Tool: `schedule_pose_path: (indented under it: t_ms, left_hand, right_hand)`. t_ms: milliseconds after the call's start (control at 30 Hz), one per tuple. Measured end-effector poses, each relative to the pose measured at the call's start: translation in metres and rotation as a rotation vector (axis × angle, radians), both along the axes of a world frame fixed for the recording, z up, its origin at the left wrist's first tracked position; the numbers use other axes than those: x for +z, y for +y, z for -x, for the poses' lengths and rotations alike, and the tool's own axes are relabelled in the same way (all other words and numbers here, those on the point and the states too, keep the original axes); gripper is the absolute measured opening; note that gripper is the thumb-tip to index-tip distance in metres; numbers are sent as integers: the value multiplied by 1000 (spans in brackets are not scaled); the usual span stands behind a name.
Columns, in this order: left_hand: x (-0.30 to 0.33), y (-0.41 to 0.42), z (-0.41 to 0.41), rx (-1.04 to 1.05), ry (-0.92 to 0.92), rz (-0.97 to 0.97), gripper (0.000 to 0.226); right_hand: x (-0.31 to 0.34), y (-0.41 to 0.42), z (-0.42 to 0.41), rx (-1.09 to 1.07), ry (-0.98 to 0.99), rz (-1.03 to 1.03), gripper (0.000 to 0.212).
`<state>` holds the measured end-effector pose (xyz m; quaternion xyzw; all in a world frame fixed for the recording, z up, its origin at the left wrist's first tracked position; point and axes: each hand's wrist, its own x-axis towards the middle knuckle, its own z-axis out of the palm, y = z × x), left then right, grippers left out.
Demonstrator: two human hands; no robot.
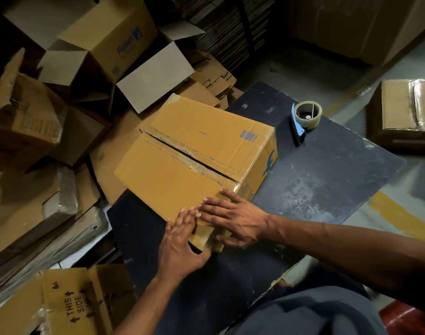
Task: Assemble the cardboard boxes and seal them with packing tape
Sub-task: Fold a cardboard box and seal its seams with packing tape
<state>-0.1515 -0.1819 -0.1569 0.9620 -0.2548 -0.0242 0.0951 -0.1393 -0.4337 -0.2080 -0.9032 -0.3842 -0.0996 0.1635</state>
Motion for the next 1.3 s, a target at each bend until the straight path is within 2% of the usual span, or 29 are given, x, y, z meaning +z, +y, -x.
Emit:
schedule_pose_path:
  t_ms: [67,133,333,433,567,700,800,867,1000,1133,1300]
  left_hand:
    - [1,-10,8,120,58,82,93]
    - [2,-11,7,151,86,124,90]
    - [1,-1,2,51,-12,-21,90]
    - [3,5,1,-20,-32,-33,92]
    - [3,24,-5,-176,-33,-149,113]
    - [-5,28,-14,-264,-161,-151,104]
    - [-6,29,-17,-301,-211,-150,102]
    - [-7,31,-18,-319,-218,-177,98]
    - [-10,33,-8,-282,-174,-212,89]
    - [-12,27,0,-242,-175,-157,82]
    - [-20,21,6,-210,-211,-59,78]
  right_hand:
    - [0,-2,1,9,3,27,92]
    - [0,1,3,-9,-5,26,99]
    - [-13,13,6,-105,-54,49,110]
    - [-16,19,7,-146,-62,37,109]
    - [-17,23,6,-163,-59,14,105]
    - [-20,26,5,-183,-112,-15,94]
    - [-18,23,6,-179,-110,-13,97]
    - [-17,23,6,-189,-118,-25,100]
    - [-16,31,8,-231,-141,-107,90]
    - [-15,29,8,-235,-166,-117,84]
    - [-16,25,9,-209,-175,-27,80]
